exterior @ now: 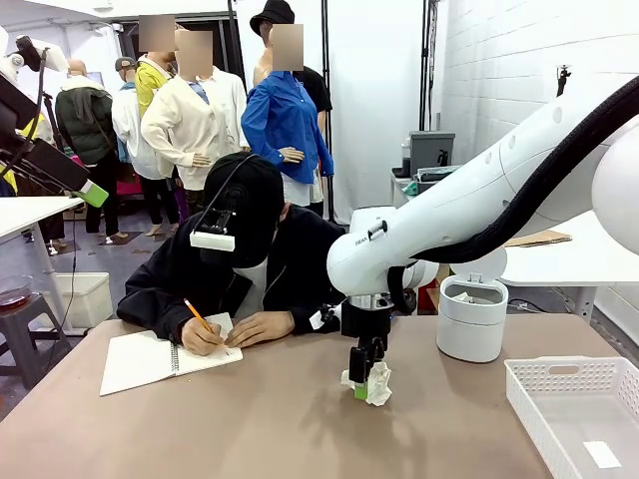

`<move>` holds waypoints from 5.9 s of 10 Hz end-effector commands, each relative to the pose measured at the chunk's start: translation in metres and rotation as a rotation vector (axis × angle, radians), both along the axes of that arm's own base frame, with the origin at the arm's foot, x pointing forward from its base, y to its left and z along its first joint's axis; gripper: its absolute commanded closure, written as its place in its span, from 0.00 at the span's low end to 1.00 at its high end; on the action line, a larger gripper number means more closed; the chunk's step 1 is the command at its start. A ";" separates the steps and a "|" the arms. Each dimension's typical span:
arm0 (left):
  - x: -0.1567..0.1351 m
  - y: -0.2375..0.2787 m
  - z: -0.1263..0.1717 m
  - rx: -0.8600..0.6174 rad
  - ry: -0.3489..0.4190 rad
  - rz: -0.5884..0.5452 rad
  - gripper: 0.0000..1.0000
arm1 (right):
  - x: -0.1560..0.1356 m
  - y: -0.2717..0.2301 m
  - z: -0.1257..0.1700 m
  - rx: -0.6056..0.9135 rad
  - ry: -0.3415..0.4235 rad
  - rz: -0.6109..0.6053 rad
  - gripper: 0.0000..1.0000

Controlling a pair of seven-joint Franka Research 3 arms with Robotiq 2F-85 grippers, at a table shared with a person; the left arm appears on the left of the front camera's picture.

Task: Sort the paper based on its condition.
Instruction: If a person hands you a paper, place it in the Organizing basket , and if it's crumpled, put it in the Trash can.

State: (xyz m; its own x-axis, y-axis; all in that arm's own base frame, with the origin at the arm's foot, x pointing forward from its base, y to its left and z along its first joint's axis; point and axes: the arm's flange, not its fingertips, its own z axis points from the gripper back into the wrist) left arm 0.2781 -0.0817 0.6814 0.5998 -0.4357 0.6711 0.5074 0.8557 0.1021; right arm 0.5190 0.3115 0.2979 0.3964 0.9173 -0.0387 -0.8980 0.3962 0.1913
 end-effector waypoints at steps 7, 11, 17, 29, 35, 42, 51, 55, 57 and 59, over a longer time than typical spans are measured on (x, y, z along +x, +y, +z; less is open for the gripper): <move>0.000 0.001 0.000 -0.002 0.000 0.001 0.00 | 0.000 0.000 0.002 -0.001 0.001 -0.010 0.20; 0.000 0.001 0.000 -0.002 0.000 0.001 0.00 | 0.001 0.000 0.005 0.032 0.024 -0.085 0.60; 0.000 0.001 0.000 -0.002 0.000 0.001 0.00 | -0.027 -0.028 0.106 -0.018 -0.069 -0.179 0.60; 0.000 0.001 0.000 -0.002 0.000 0.001 0.00 | 0.033 -0.153 0.180 -0.232 -0.619 -0.366 0.60; 0.000 0.001 0.000 -0.002 0.000 0.001 0.00 | 0.038 -0.165 0.175 -0.283 -0.627 -0.373 0.60; 0.000 0.001 0.000 -0.002 0.000 0.001 0.00 | 0.040 -0.170 0.167 -0.307 -0.614 -0.381 0.00; 0.000 0.001 0.000 -0.002 0.000 0.001 0.00 | -0.031 -0.110 0.188 0.152 -0.280 -0.283 0.00; 0.000 0.001 0.000 -0.002 0.000 0.001 0.00 | -0.018 -0.112 0.195 0.088 -0.388 -0.357 0.00; 0.000 0.001 0.000 -0.002 0.000 0.001 0.00 | -0.018 -0.112 0.195 0.088 -0.388 -0.357 0.00; 0.000 0.001 0.000 -0.002 0.000 0.001 0.00 | -0.018 -0.112 0.195 0.088 -0.388 -0.357 0.00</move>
